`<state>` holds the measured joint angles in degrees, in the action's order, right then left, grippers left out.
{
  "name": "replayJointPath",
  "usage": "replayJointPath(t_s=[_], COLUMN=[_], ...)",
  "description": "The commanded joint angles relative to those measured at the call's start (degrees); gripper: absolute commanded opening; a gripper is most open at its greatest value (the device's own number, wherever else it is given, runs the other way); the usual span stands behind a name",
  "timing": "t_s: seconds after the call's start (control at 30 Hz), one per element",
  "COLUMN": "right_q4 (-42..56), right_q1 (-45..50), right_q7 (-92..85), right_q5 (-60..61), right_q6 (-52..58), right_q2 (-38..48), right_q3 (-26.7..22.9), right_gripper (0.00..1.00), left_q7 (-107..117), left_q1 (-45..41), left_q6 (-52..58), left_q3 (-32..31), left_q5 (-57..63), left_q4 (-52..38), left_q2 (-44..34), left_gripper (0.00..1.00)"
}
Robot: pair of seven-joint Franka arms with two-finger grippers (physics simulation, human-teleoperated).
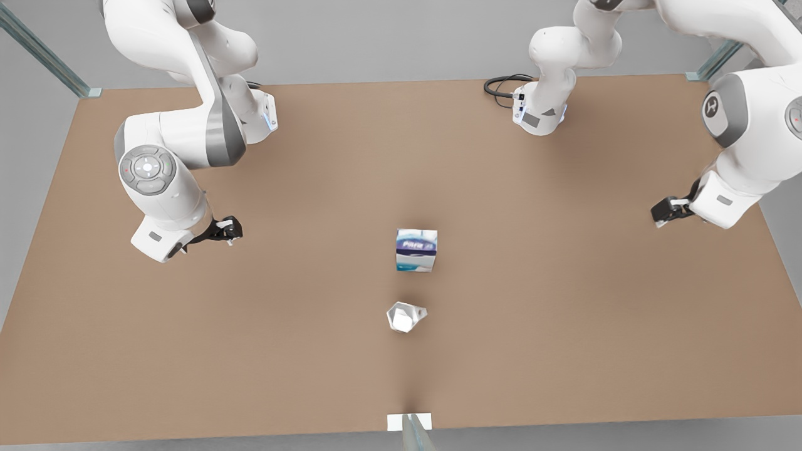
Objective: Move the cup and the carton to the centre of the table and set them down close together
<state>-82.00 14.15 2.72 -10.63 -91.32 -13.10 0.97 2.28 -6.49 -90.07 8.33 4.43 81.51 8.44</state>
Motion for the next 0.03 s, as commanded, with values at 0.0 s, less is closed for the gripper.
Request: replayJointPath(t_s=[0.0], right_q4=[0.0], right_q1=[0.0], right_q7=[0.0], right_q5=[0.0], right_q6=[0.0], right_q2=[0.0], right_q3=[0.0], right_gripper=[1.0], left_q7=[-0.08], left_q1=[-0.45], left_q6=[0.42], left_q3=[0.2], left_q5=[-4.61], left_q4=[-0.04], left_q2=[0.0], left_gripper=[1.0])
